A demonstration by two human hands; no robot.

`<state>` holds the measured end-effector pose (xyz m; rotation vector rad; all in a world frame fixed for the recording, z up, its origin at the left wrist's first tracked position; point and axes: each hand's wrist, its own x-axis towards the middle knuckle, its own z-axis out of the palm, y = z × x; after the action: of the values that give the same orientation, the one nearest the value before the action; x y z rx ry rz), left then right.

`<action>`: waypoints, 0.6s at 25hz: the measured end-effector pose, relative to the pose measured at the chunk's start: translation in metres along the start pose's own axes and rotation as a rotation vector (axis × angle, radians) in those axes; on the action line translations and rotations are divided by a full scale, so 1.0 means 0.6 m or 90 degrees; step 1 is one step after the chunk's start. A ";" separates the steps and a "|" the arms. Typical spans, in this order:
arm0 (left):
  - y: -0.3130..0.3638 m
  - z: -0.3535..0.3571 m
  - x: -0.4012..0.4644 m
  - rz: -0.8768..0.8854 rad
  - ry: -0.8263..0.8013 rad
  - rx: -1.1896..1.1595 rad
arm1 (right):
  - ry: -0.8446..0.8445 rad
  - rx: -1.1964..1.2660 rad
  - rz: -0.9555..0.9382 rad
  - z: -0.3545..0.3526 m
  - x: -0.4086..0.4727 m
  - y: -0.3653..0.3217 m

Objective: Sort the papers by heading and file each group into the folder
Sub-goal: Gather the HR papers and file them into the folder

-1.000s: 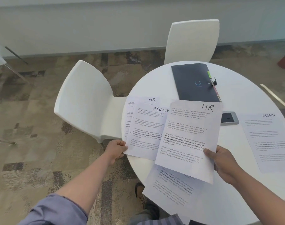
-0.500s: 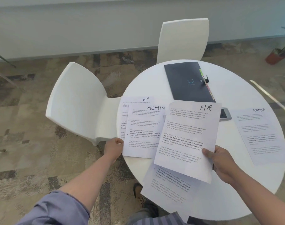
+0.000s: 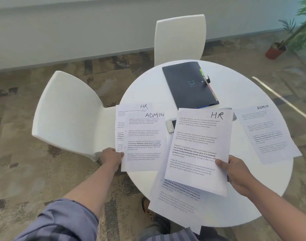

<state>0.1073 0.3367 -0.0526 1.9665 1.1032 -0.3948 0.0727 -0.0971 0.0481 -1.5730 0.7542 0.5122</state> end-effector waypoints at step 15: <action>0.094 -0.053 -0.159 0.319 0.207 -0.034 | -0.051 -0.012 -0.040 -0.012 0.015 -0.026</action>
<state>0.0957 0.2934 0.0533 2.2165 0.7570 0.2270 0.0894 -0.1053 0.0539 -1.5791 0.6382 0.5348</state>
